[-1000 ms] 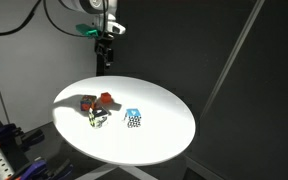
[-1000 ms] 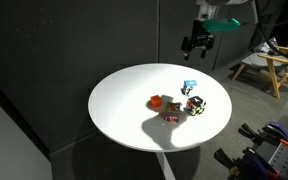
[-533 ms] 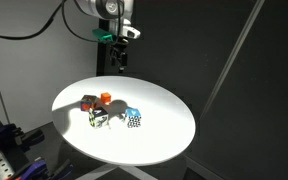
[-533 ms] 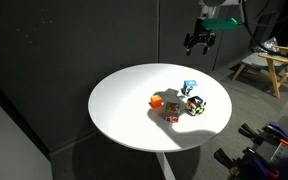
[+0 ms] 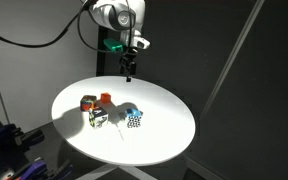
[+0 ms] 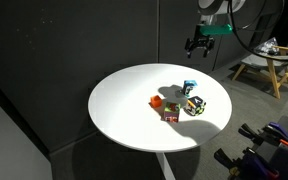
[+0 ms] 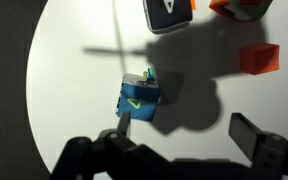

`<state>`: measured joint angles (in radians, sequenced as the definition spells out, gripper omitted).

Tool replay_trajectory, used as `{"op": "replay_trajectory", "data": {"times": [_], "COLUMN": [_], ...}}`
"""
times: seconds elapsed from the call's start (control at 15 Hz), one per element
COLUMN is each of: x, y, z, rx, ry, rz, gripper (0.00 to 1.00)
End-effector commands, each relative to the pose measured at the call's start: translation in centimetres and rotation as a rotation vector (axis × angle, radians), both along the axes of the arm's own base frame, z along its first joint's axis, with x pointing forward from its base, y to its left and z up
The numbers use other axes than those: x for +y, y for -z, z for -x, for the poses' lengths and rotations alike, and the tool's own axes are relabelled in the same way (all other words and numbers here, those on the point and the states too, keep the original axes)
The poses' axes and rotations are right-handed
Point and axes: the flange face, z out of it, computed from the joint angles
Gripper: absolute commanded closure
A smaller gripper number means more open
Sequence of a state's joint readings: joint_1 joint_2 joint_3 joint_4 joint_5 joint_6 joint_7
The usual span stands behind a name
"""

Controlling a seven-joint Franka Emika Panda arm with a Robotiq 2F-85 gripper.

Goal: Pick up the block with the number four on it and put it on the block to the bottom far left

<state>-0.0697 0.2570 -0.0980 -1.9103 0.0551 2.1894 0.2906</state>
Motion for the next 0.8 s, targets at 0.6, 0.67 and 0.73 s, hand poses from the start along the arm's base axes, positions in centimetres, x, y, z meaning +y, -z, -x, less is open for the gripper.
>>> {"op": "replay_trajectory", "data": {"times": [0.6, 0.67, 0.73], "x": [-1.0, -1.0, -1.0], "y": [2.1, 2.1, 2.1], "z": [-1.6, -1.6, -1.6], "rx": [0.020, 0.020, 0.020], "ry": [0.011, 0.011, 0.011], "rz": [0.008, 0.008, 0.008], "gripper": [0.00, 0.00, 0.00]}}
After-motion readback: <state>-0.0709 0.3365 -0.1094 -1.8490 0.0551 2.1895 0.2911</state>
